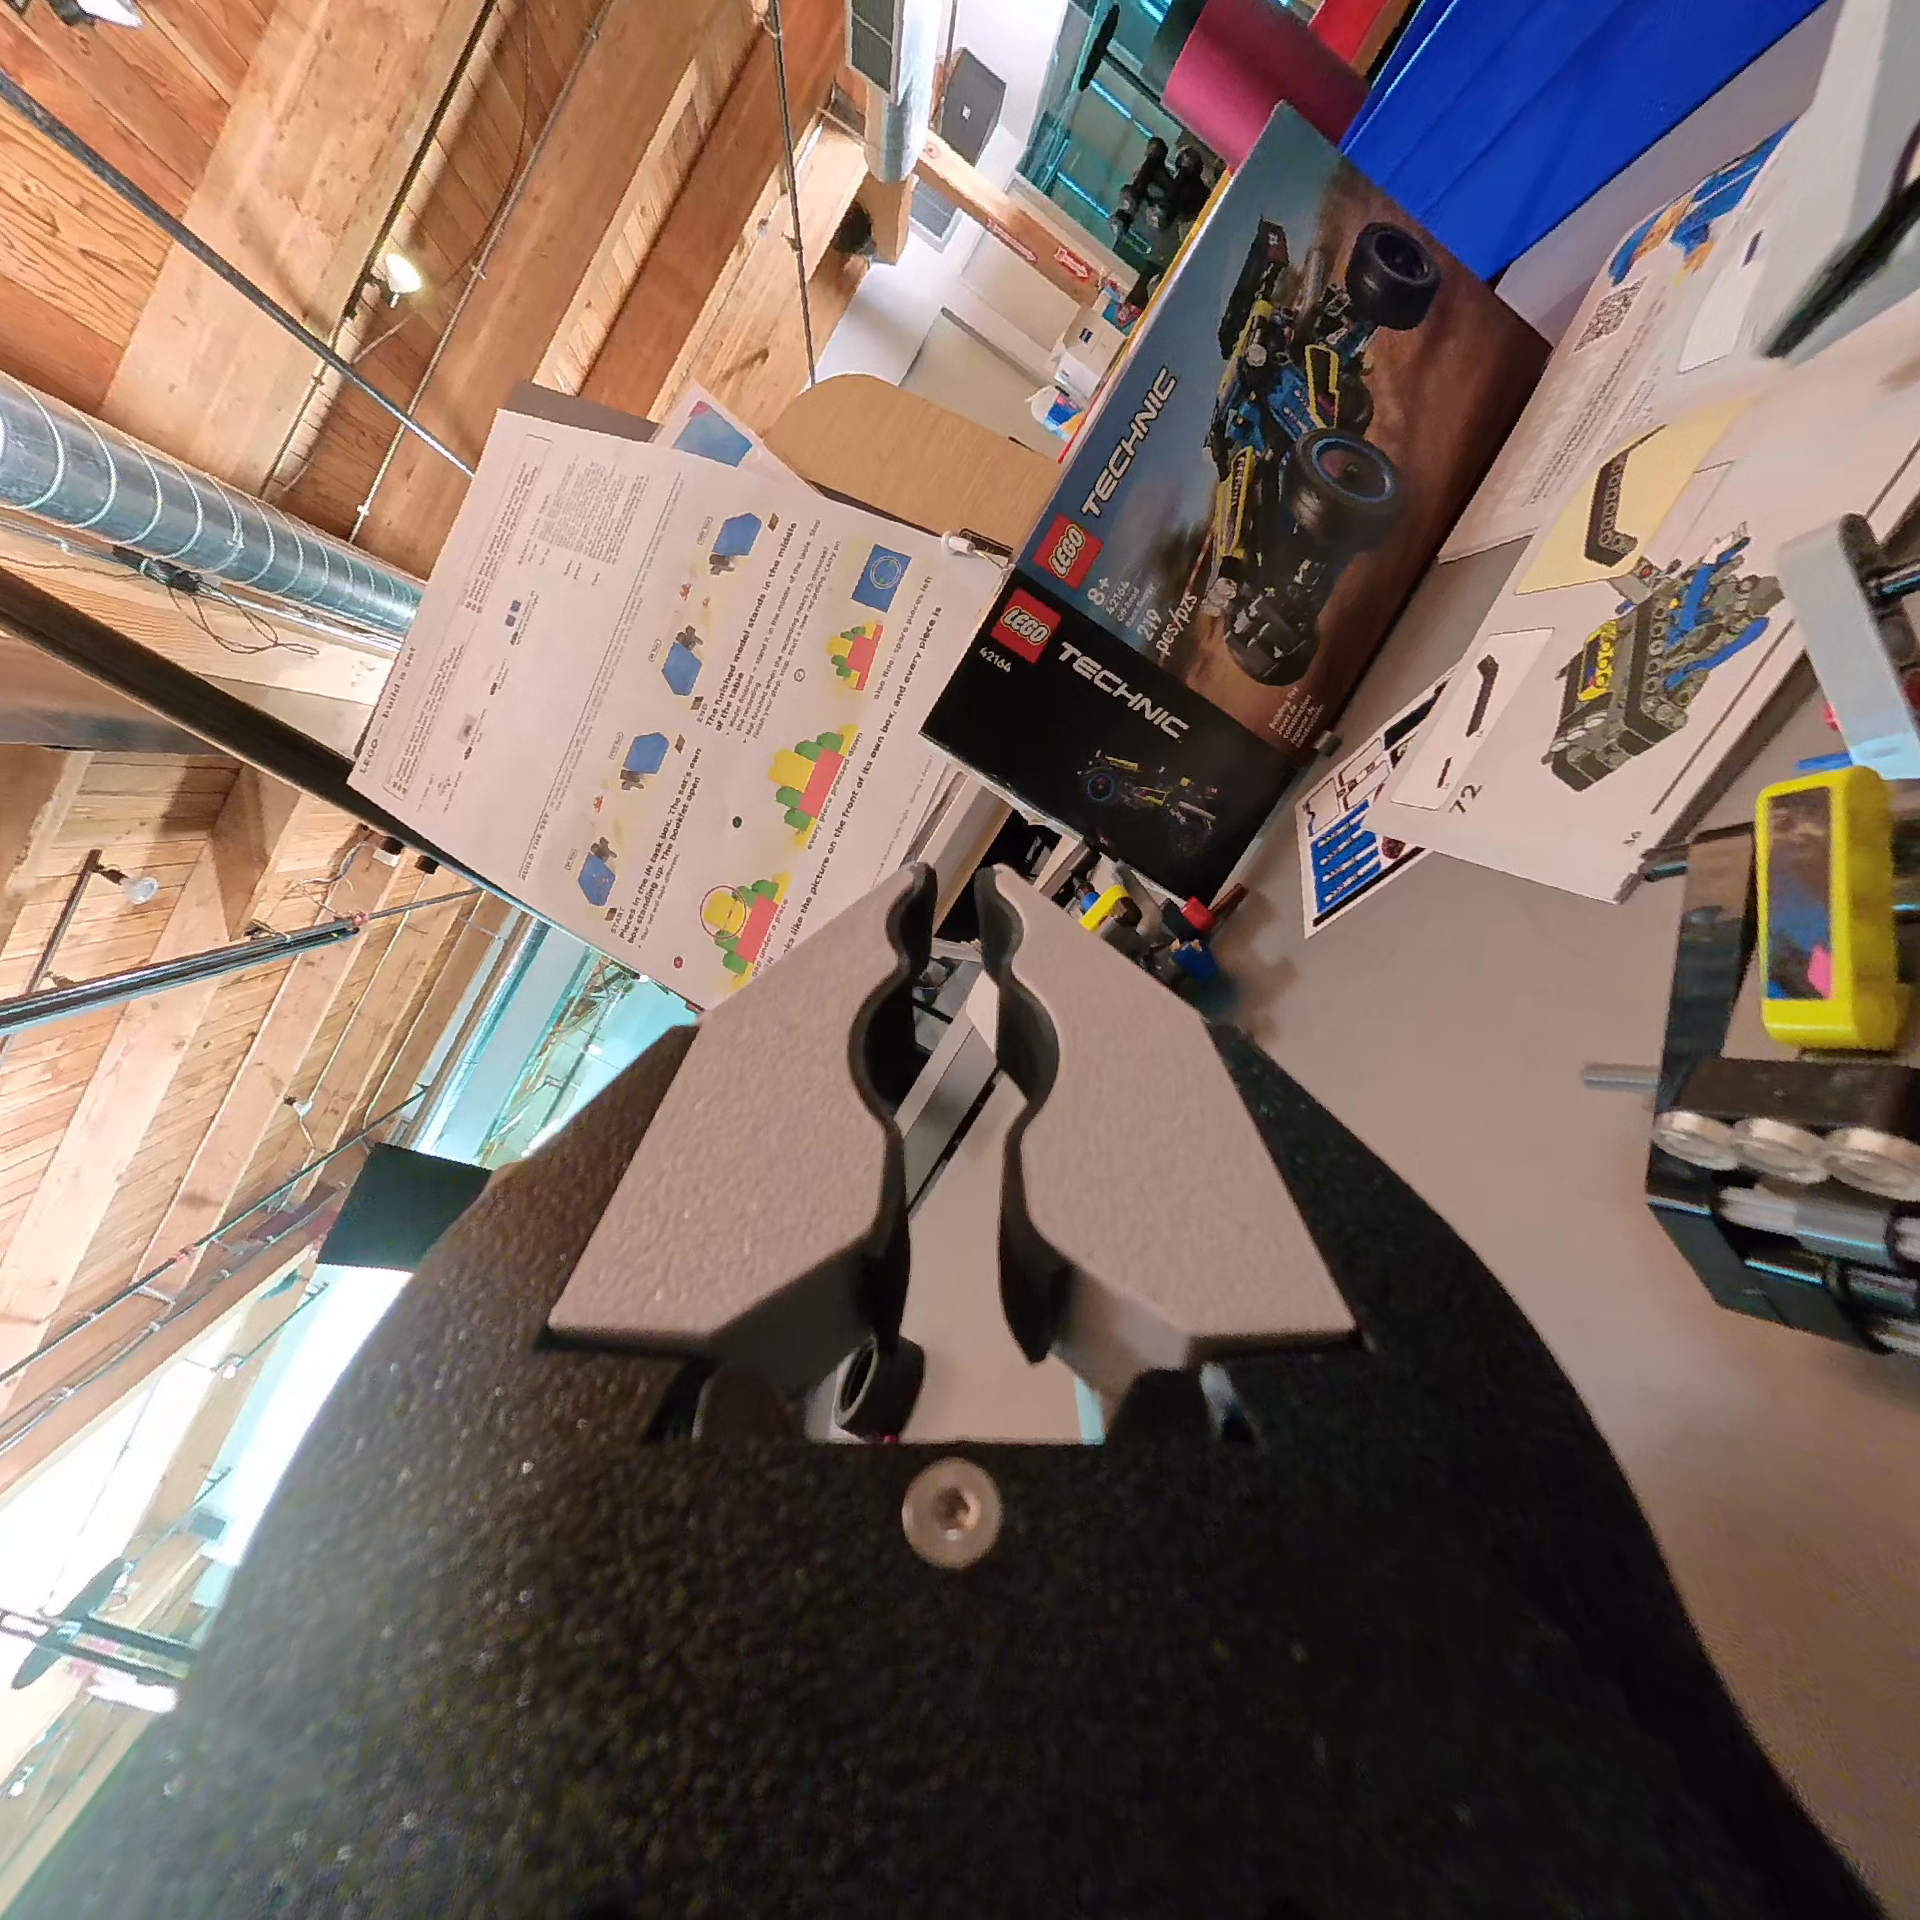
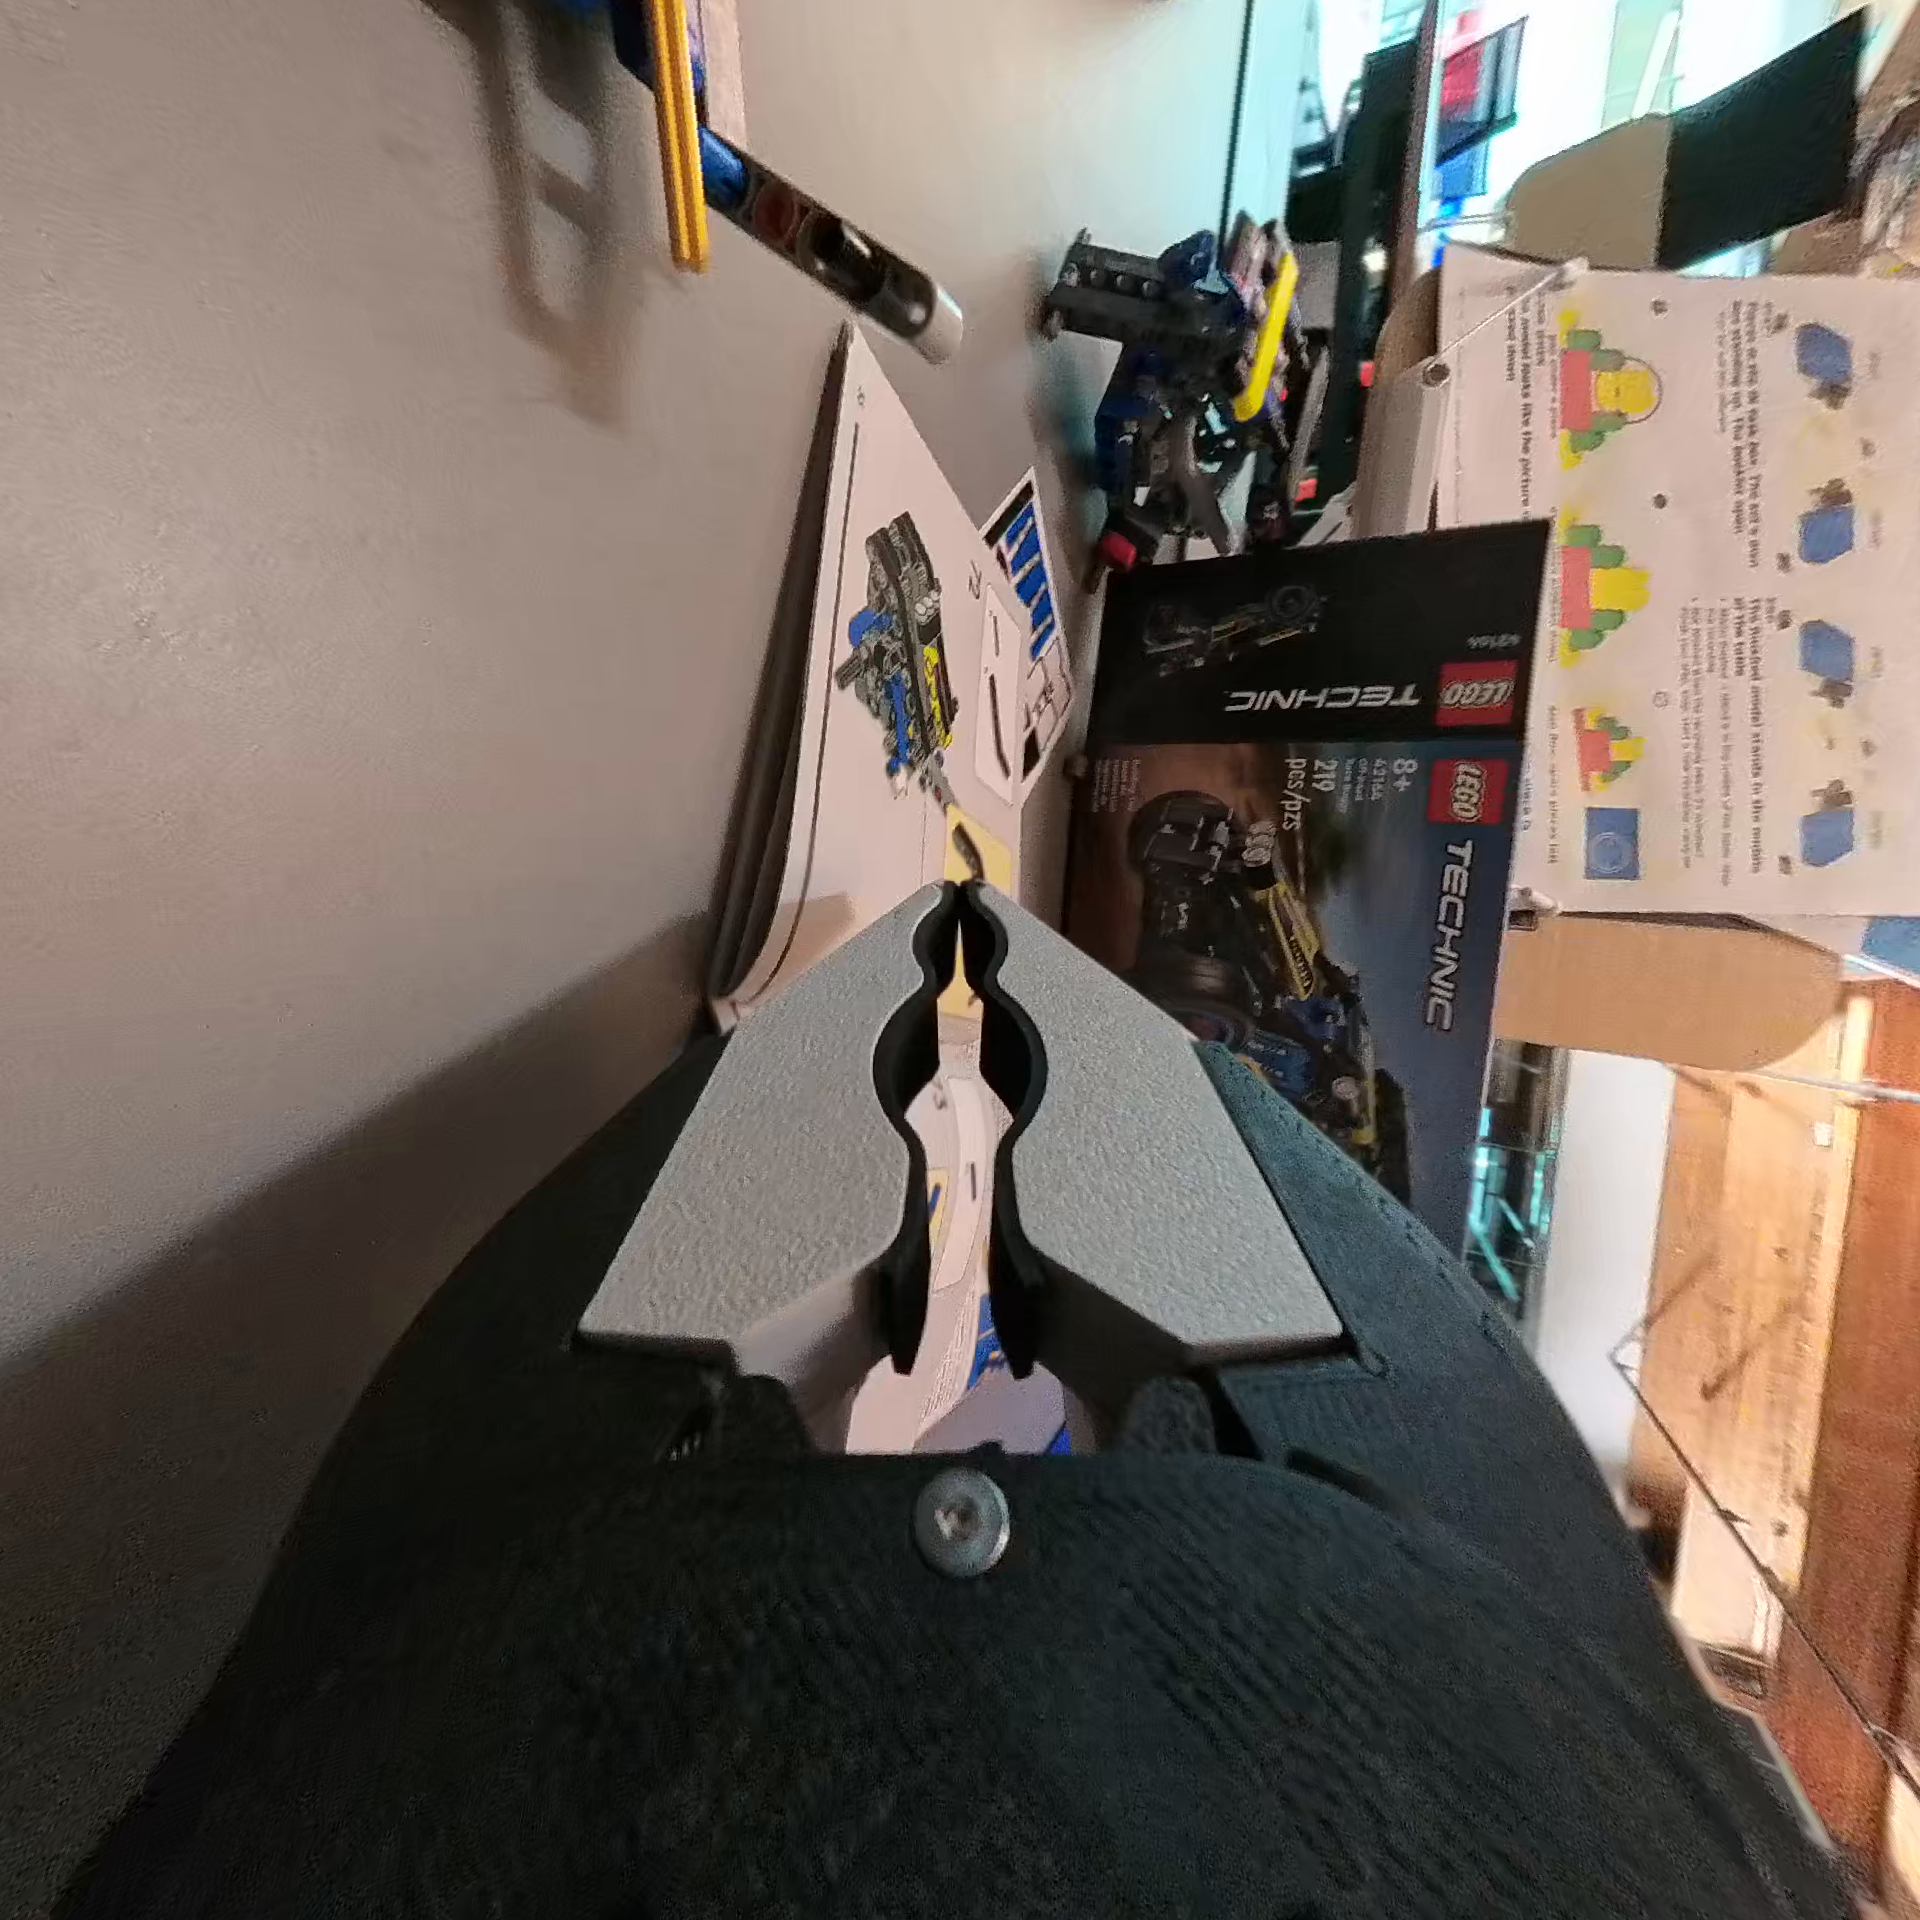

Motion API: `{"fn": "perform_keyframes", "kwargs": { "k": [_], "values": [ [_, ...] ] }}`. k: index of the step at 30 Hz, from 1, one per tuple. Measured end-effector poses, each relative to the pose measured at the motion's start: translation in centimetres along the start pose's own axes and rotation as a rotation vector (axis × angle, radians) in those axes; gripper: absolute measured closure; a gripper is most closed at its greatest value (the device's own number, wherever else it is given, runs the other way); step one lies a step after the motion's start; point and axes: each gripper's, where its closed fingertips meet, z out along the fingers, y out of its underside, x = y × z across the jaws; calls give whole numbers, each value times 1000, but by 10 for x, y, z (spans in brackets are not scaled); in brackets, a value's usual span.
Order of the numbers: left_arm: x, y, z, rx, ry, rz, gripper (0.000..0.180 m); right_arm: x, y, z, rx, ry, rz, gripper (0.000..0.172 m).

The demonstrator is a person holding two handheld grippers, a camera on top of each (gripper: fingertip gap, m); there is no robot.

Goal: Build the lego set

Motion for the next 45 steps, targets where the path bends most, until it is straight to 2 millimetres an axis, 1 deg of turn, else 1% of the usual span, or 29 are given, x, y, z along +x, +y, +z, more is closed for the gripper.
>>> {"fn": "perform_keyframes", "kwargs": {
  "k": [3,6,9,12,20,26,39,45],
  "values": [
    [0,-1,0,6,-1,10,176,6,5,-6,1,9,25,172],
    [0,-2,-1,11,0,14,177,4,6,-4,-11,14,2,172],
    [0,-3,-1,16,0,17,177,-3,-1,-2,-4,-7,-50,172],
    [1,-3,-1,16,2,21,177,-3,-10,-3,27,-13,-34,172],
    [3,-5,-1,23,5,27,177,-5,-8,-5,37,-29,-19,172],
    [4,-4,0,23,14,27,177,-4,0,-5,13,-24,-16,172],
    [5,-5,-1,30,12,40,177,-10,-2,-1,13,-43,-23,172],
    [4,-5,0,31,9,42,177,-12,-7,0,23,-44,-32,172]
  ]
}}
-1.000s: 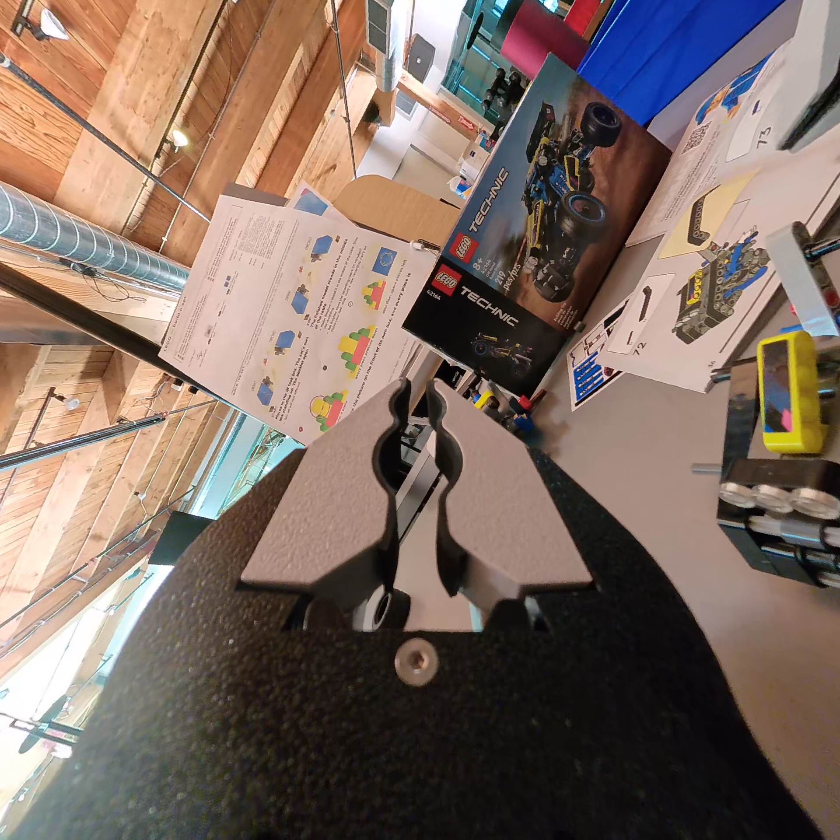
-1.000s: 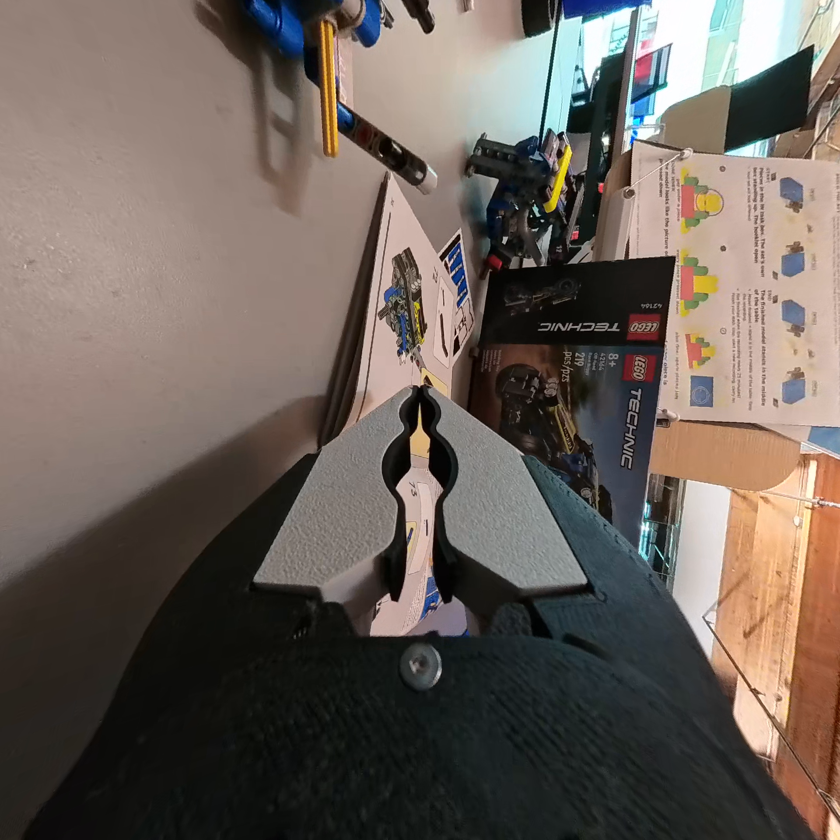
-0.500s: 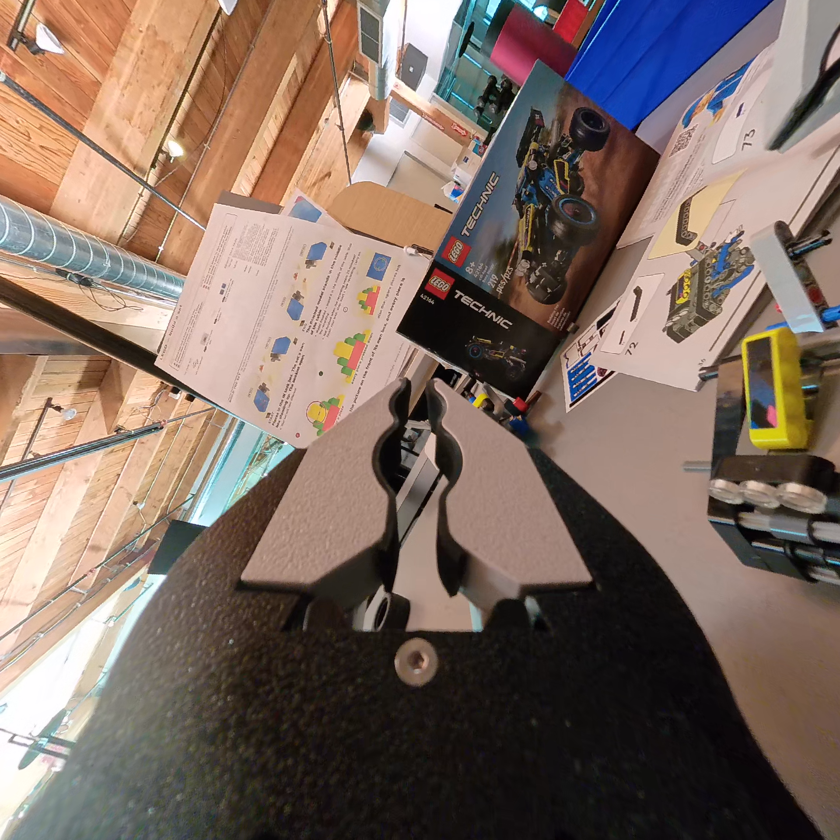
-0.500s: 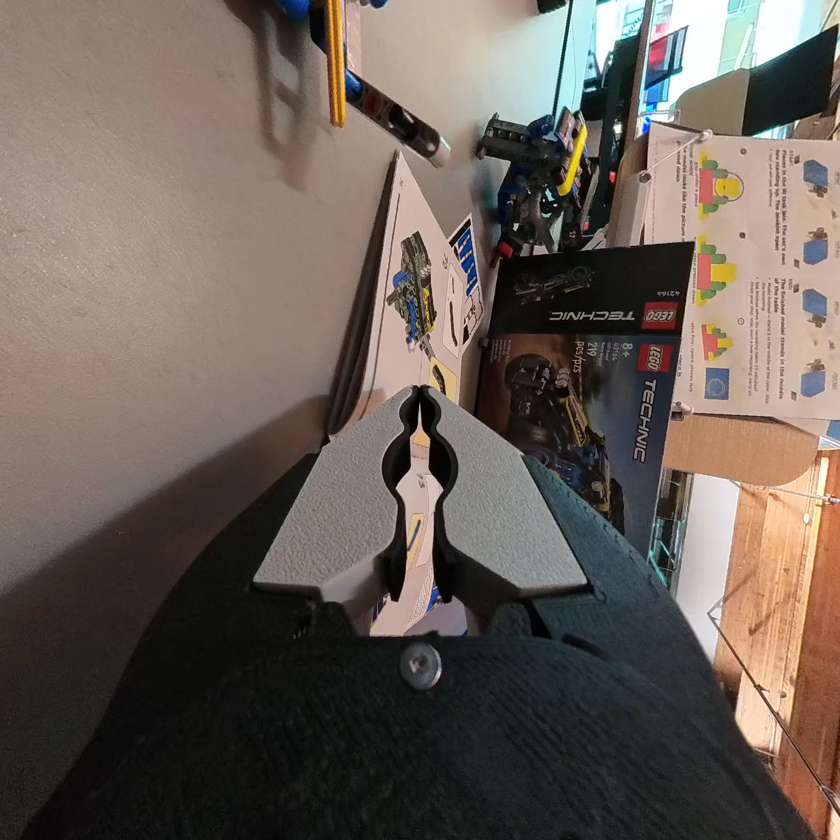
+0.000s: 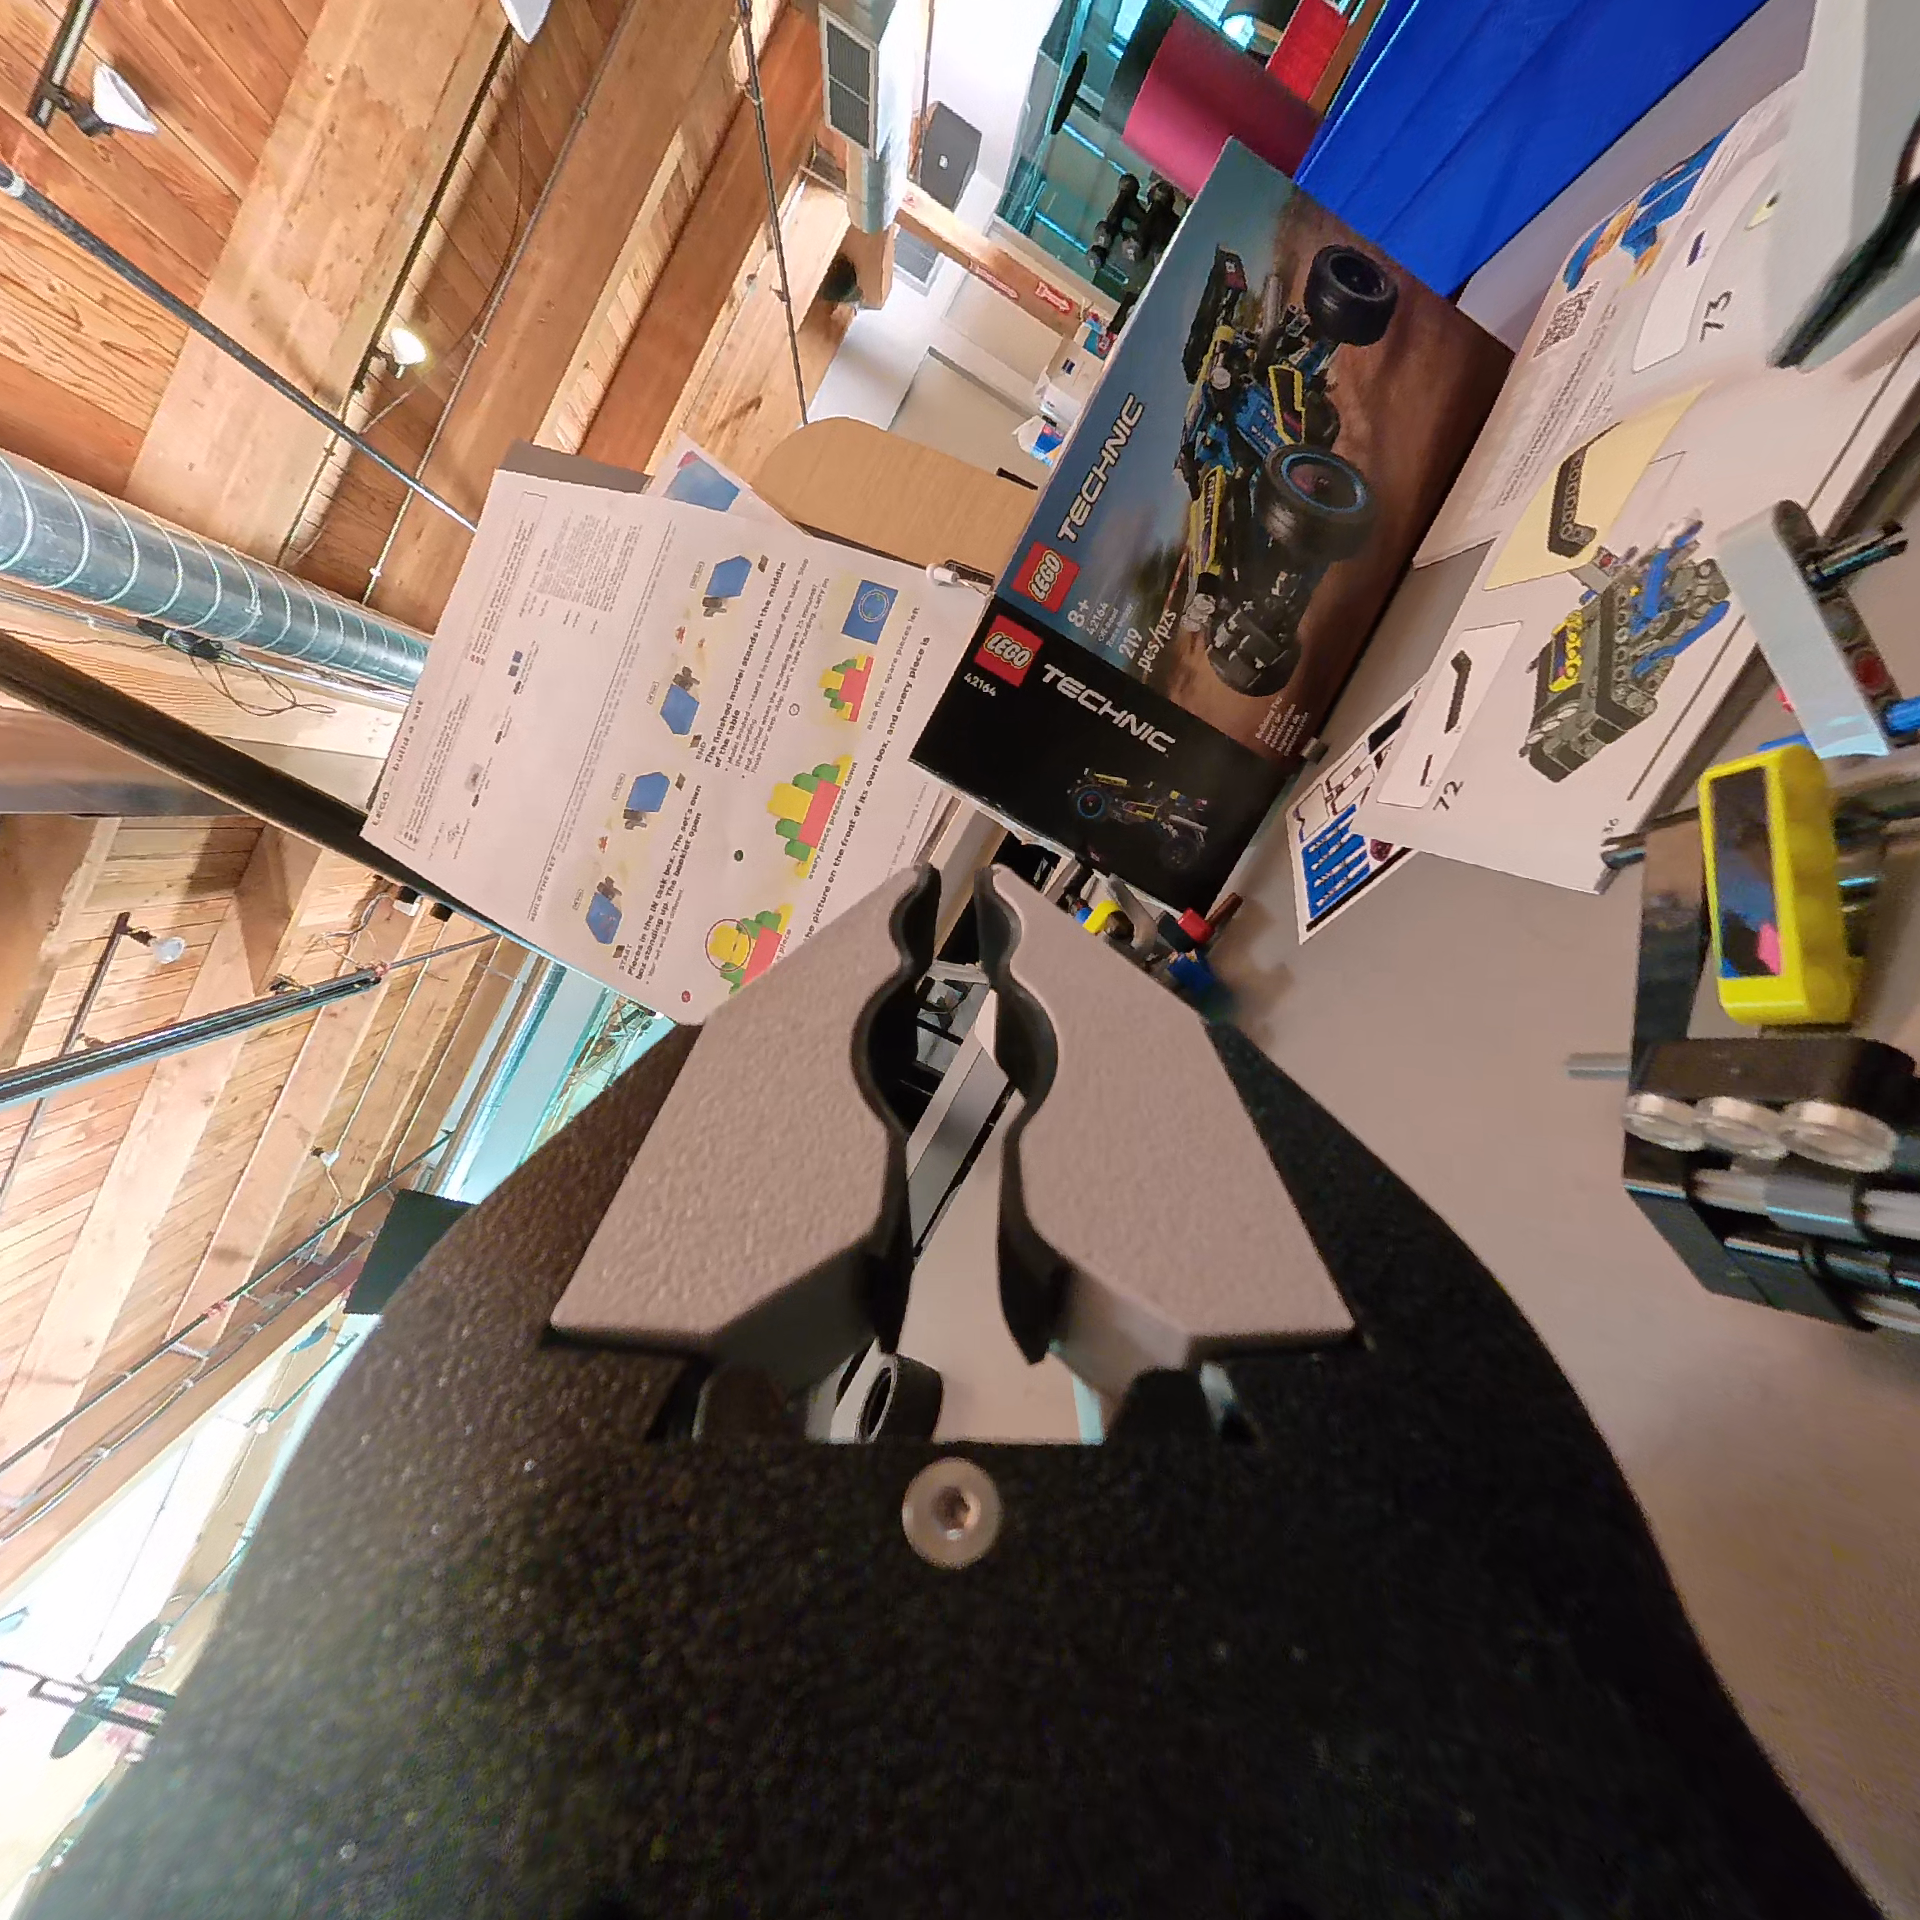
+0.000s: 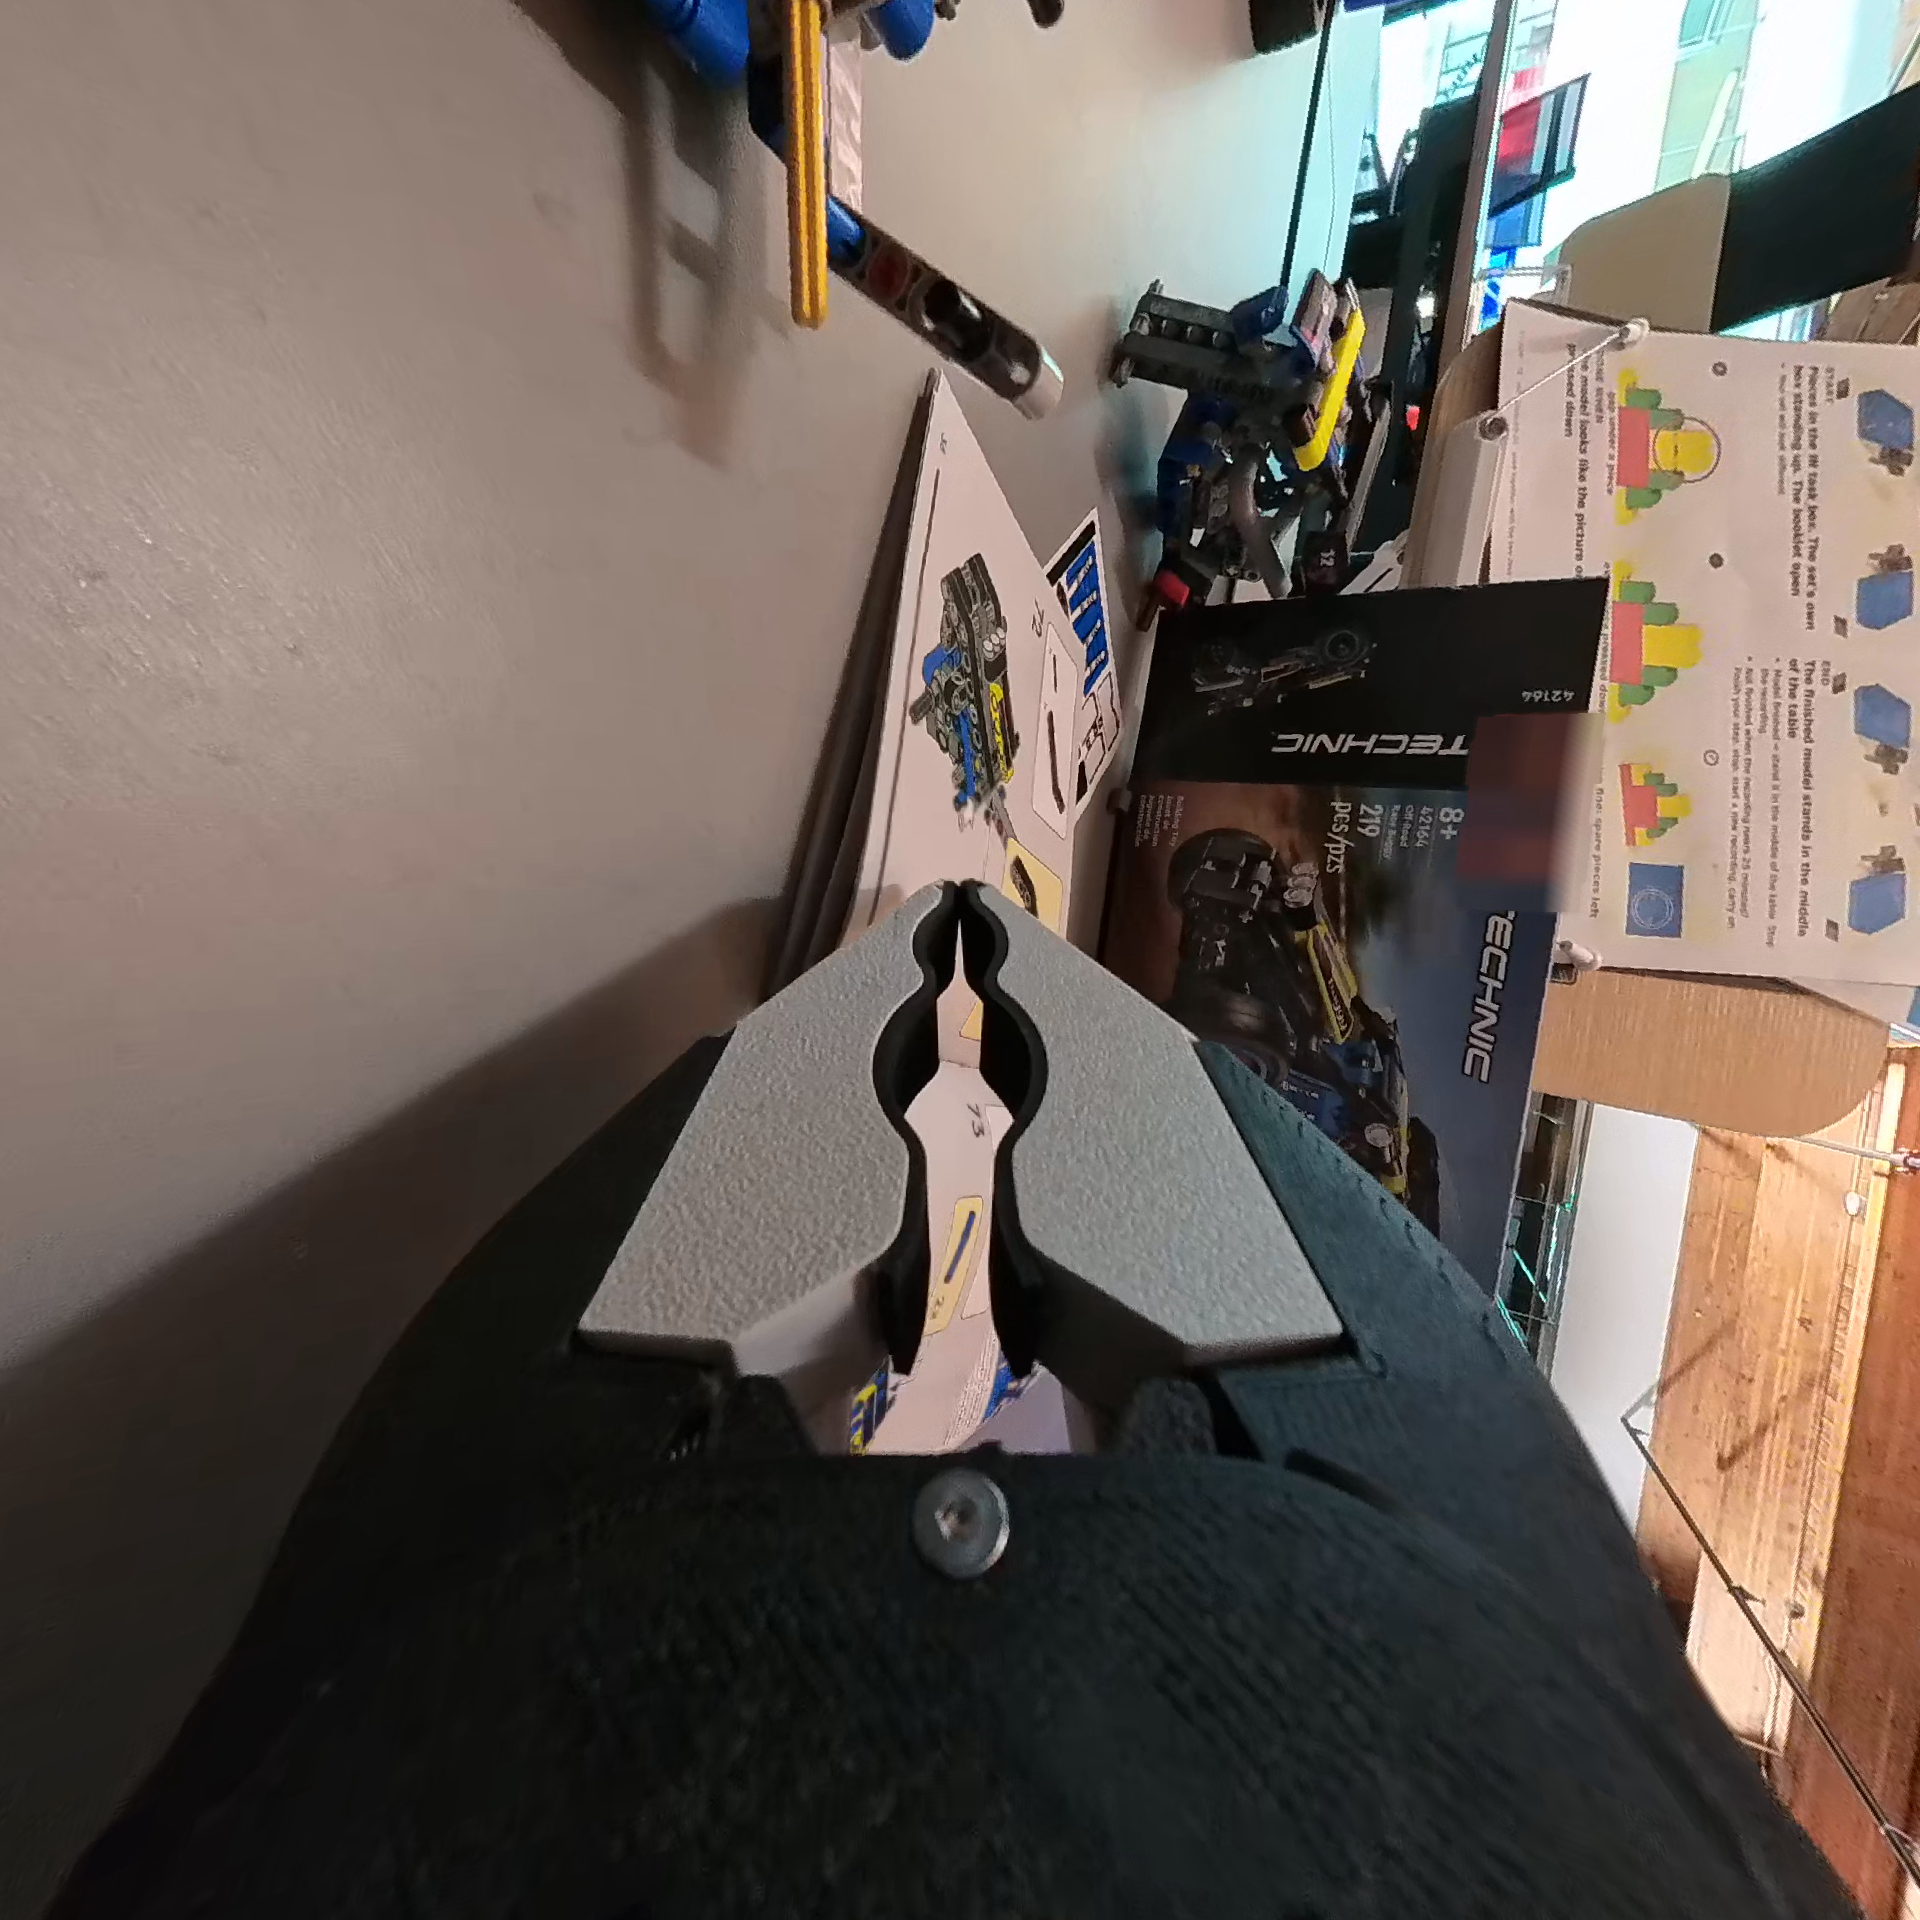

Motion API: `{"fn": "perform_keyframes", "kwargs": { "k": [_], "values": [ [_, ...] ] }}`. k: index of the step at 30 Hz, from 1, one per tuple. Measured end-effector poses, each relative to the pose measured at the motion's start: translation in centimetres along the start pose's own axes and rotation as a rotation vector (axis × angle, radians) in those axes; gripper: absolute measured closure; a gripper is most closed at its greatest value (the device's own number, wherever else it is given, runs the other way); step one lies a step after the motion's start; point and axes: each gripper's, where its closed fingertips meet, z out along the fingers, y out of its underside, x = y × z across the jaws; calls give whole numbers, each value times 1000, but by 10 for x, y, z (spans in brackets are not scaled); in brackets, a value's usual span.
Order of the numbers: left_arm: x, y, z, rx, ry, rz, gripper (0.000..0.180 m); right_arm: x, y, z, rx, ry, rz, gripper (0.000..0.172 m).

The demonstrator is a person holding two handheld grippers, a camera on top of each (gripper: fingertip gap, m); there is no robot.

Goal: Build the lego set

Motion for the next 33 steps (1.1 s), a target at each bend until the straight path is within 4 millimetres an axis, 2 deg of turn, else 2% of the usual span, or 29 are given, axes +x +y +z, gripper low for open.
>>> {"fn": "perform_keyframes", "kwargs": {
  "k": [6,9,11,13,14,17,20,25,29,31,33],
  "values": [
    [-1,-4,-2,16,-4,-9,178,1,-4,-1,17,-1,12,172],
    [0,-31,-15,126,40,-78,180,4,3,-1,0,16,18,172],
    [19,-63,-35,199,202,-195,180,5,10,-1,-15,25,27,172],
    [61,-90,-62,226,483,-302,179,7,15,-1,-27,32,36,172],
    [81,-93,-72,178,595,-347,178,8,17,-2,-33,38,39,172],
    [128,-87,-96,3,873,-440,174,9,20,-2,-42,41,41,172],
    [146,-74,-101,-126,962,-520,169,7,20,-1,-49,37,27,172],
    [158,-59,-96,-272,989,-590,165,7,19,-2,-45,35,26,172],
    [163,-64,-98,-272,1016,-585,167,7,18,-2,-45,34,25,172],
    [165,-67,-100,-259,1028,-565,177,7,18,-2,-47,34,20,172],
    [166,-67,-100,-253,1020,-543,179,7,18,-2,-50,36,15,172]
  ]
}}
